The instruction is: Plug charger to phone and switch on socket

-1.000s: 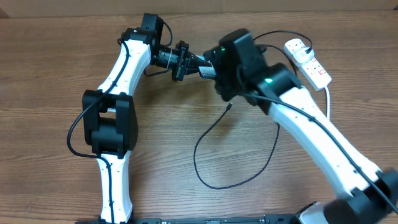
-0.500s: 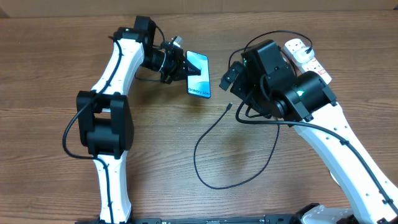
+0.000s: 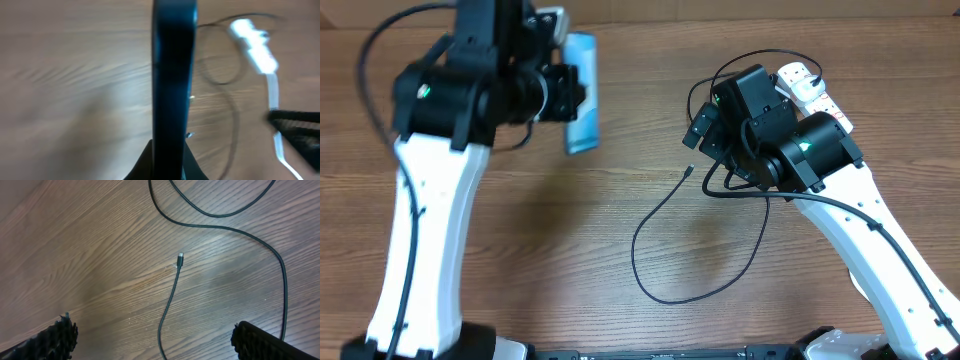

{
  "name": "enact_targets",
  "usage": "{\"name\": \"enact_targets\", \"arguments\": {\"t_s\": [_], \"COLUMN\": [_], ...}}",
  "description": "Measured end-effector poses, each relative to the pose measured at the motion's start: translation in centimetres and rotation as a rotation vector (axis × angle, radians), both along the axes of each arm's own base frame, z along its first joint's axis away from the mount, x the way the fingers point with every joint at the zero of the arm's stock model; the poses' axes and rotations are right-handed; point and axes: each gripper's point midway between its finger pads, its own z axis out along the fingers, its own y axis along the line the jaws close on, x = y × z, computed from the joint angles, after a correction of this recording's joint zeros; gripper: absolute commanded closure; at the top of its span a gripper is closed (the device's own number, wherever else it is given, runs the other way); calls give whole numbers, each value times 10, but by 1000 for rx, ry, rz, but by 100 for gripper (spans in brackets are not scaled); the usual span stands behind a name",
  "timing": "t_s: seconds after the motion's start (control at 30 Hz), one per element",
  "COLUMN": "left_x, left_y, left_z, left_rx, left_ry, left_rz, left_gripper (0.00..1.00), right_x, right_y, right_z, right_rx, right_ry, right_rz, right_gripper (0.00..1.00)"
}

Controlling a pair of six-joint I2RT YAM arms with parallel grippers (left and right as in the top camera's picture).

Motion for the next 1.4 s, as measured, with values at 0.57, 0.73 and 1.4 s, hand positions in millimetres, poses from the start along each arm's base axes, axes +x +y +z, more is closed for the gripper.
{"name": "enact_targets", "arguments": {"t_s": [0.57, 0.73, 1.4], "left_x": [11, 13, 9], "left_y": [38, 38, 38], "left_z": [-78, -81, -82], "left_rx": [155, 148, 150], "left_ry": [206, 207, 223], "left_rz": [258, 266, 267], "left_gripper": [96, 96, 96], "right_x": [-17, 9, 49], "right_y": [25, 17, 20], "right_z": [-93, -132, -205], "right_rx": [-25, -13, -108], "right_ry": [350, 416, 415], "right_rz": [327, 309, 72], "right_gripper": [0, 8, 46]}}
